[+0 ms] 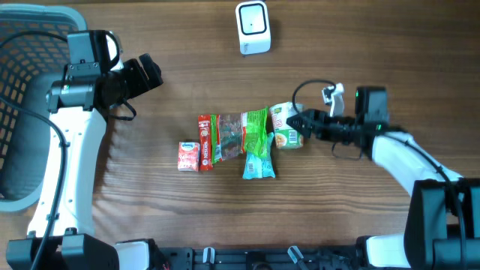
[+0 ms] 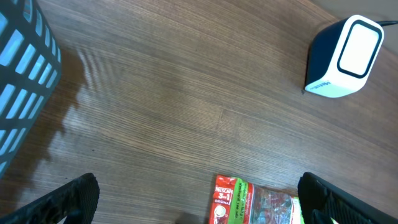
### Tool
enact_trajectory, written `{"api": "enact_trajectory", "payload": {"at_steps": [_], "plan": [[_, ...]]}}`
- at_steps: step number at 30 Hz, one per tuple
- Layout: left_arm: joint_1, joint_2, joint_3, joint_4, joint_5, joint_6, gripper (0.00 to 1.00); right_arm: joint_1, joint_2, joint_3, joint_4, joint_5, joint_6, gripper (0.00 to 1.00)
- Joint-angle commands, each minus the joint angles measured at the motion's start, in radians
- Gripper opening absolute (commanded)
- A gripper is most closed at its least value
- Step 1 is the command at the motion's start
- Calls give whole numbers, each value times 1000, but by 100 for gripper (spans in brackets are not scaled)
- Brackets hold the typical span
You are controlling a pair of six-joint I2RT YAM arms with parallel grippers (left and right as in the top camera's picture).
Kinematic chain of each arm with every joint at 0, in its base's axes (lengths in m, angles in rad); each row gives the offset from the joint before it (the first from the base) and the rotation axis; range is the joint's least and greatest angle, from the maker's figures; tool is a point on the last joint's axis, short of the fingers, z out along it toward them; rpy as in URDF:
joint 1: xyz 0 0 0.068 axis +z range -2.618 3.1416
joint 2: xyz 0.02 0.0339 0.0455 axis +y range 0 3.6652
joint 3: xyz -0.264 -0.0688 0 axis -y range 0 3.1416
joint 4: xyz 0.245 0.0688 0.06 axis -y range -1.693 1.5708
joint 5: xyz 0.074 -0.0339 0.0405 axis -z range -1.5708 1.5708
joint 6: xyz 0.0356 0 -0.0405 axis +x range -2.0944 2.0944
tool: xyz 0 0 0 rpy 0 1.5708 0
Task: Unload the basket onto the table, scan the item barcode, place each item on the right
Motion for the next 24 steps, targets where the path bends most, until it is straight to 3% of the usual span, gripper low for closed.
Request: {"api": "enact_trajectory", "payload": {"at_steps": [1,3,4,5,8,12,17,24], "plan": [[7,-6,6,2,-3,13,100,-3,4,223,-210,89,-196,95],[7,-6,6,2,-3,13,100,-3,4,333,-316,135,-289,98],[7,-6,6,2,-3,13,100,-3,3,370,-315,183,-296,89],[7,-6,6,3,-3,13,100,-3,1,377,-285,199,-262,87],[7,-6,6,2,-3,13,100,-3,2,377,-324,202,-271,99],[7,-6,6,2,-3,13,100,-35,63,376,-382,248,-316,95],[7,-6,6,2,-3,13,100,-110,266,376,-461,-11,-509,87],[7,-6,6,3,-3,13,100,-108,467,376,-461,-284,-766,85]]}}
